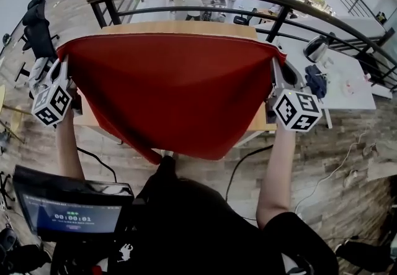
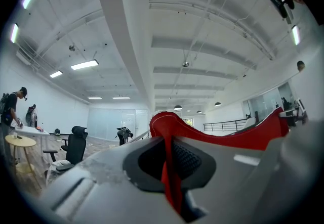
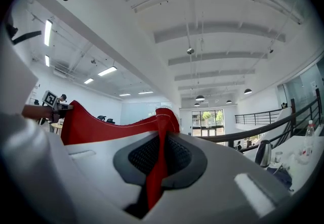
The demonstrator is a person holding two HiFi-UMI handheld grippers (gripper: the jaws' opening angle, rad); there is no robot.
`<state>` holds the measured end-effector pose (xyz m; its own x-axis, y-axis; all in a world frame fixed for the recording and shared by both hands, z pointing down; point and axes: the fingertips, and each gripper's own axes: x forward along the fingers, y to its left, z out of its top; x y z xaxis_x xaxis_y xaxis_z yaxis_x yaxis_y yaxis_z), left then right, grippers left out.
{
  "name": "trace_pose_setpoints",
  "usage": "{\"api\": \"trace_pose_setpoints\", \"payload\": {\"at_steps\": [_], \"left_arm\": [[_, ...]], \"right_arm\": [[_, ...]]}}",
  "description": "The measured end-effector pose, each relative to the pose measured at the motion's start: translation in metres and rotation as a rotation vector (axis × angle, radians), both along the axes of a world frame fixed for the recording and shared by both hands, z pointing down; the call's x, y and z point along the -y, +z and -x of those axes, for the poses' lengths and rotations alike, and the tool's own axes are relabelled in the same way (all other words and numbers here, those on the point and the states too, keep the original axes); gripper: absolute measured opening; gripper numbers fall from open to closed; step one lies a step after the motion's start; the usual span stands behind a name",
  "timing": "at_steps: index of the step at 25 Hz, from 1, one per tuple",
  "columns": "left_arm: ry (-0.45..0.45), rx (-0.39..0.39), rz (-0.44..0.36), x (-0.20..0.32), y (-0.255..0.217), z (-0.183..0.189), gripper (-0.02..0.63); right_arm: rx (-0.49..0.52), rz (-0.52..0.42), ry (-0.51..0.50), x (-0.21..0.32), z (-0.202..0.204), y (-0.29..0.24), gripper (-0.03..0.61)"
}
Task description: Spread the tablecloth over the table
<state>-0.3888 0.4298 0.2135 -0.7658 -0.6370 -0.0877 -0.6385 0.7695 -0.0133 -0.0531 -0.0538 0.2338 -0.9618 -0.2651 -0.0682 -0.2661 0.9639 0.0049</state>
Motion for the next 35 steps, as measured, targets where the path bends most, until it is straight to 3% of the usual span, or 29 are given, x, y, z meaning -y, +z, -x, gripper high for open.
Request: {"api": "trace_pose_setpoints", "payload": {"at_steps": [5, 10, 15, 20, 22, 25, 27, 32, 35], "left_arm": [[0.000, 0.012, -0.026, 0.014, -0.003, 0.061, 0.009], [0.040, -0.041, 0.000, 0.041, 0.010, 0.166, 0.009], [0.086, -0.078, 0.011, 0.065, 0.024, 0.208, 0.009], [0.144, -0.152, 0.043, 0.101, 0.060, 0.312, 0.009], [0.162, -0.196, 0.058, 0.131, 0.057, 0.298, 0.009], [0.166, -0.270, 0.083, 0.191, 0.036, 0.213, 0.009], [0.163, -0.315, 0.098, 0.226, 0.042, 0.191, 0.009], [0.155, -0.322, 0.202, 0.282, 0.090, 0.251, 0.009], [0.148, -0.329, 0.213, 0.309, 0.106, 0.268, 0.009]], "right_arm": [[-0.007, -0.019, 0.031, 0.024, 0.048, -0.004, 0.012], [-0.059, -0.020, 0.070, 0.045, 0.145, -0.007, 0.012], [-0.102, -0.024, 0.118, 0.066, 0.179, -0.008, 0.012], [-0.182, -0.007, 0.169, 0.097, 0.278, 0.011, 0.012], [-0.212, 0.014, 0.182, 0.126, 0.261, 0.003, 0.012], [-0.252, 0.044, 0.175, 0.191, 0.181, -0.021, 0.012], [-0.289, 0.056, 0.162, 0.229, 0.165, -0.015, 0.012], [-0.363, 0.067, 0.133, 0.285, 0.232, 0.040, 0.012], [-0.386, 0.070, 0.112, 0.314, 0.252, 0.059, 0.012]]}}
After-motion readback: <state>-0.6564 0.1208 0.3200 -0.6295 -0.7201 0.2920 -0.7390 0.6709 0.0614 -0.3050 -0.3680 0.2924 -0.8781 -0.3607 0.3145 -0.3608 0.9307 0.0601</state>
